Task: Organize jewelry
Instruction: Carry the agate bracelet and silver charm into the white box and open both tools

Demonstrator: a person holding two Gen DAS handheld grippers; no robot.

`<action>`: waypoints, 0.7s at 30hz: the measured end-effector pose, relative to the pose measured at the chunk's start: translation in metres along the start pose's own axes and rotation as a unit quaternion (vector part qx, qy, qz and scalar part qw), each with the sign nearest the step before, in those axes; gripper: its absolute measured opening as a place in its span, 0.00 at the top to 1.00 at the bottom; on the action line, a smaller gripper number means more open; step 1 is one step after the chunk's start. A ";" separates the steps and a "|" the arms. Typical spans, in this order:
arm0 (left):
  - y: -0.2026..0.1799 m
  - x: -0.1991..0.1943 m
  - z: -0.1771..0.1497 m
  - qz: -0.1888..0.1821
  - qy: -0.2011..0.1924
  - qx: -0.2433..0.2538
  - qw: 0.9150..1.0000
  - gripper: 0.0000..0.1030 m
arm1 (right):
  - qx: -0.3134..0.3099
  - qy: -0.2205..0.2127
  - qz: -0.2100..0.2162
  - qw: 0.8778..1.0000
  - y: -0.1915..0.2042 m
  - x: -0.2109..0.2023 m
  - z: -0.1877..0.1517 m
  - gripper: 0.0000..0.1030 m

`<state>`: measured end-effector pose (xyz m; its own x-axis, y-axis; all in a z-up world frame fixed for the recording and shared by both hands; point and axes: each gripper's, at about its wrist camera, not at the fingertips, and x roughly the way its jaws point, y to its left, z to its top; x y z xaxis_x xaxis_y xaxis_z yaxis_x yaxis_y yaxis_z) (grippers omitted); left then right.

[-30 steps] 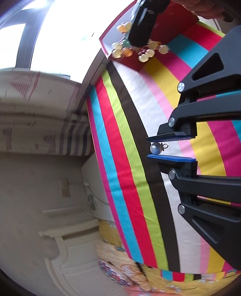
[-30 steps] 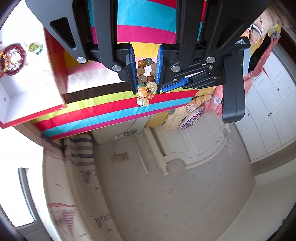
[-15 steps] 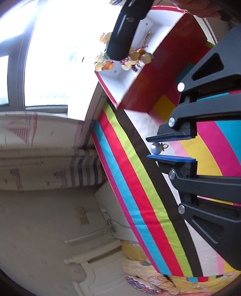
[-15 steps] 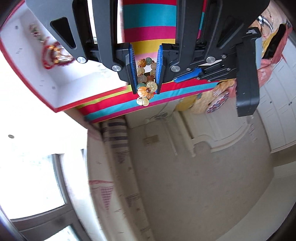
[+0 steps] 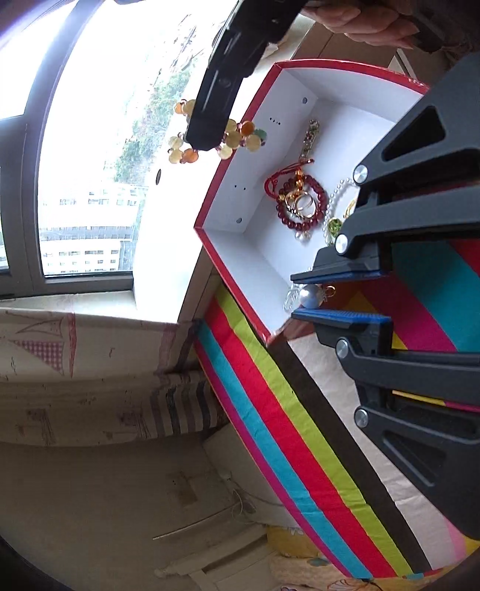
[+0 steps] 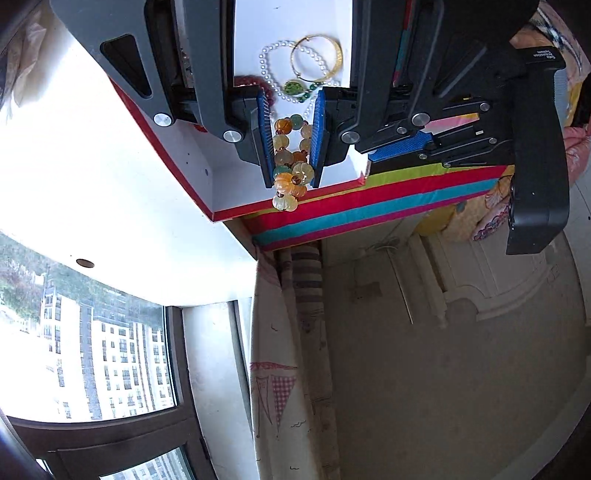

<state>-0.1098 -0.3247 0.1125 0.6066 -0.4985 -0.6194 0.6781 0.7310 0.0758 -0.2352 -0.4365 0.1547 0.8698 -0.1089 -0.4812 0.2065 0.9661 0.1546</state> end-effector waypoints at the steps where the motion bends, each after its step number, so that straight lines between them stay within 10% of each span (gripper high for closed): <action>1: -0.008 0.005 0.003 -0.004 0.003 0.003 1.000 0.88 | 0.002 0.006 -0.004 1.000 -0.003 0.003 0.000 0.80; 13: -0.039 0.053 0.011 -0.008 0.060 -0.007 0.998 0.87 | 0.048 0.067 -0.036 0.996 -0.035 0.034 -0.016 0.79; 17: -0.034 0.065 0.008 -0.004 0.081 -0.028 0.996 0.87 | 0.061 0.067 -0.048 0.995 -0.037 0.030 -0.014 0.28; 20: -0.036 0.068 0.009 0.000 0.084 -0.030 0.996 0.67 | 0.055 0.053 -0.053 0.996 -0.034 0.022 -0.012 0.21; 21: -0.038 0.067 0.009 0.002 0.082 -0.029 0.996 0.43 | 0.050 0.052 -0.063 0.995 -0.033 0.020 -0.011 0.20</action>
<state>-0.0907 -0.3902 0.0753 0.5292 -0.4160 -0.7395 0.6484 0.7604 0.0363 -0.2302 -0.4682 0.1302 0.7837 -0.1981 -0.5887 0.3594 0.9176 0.1696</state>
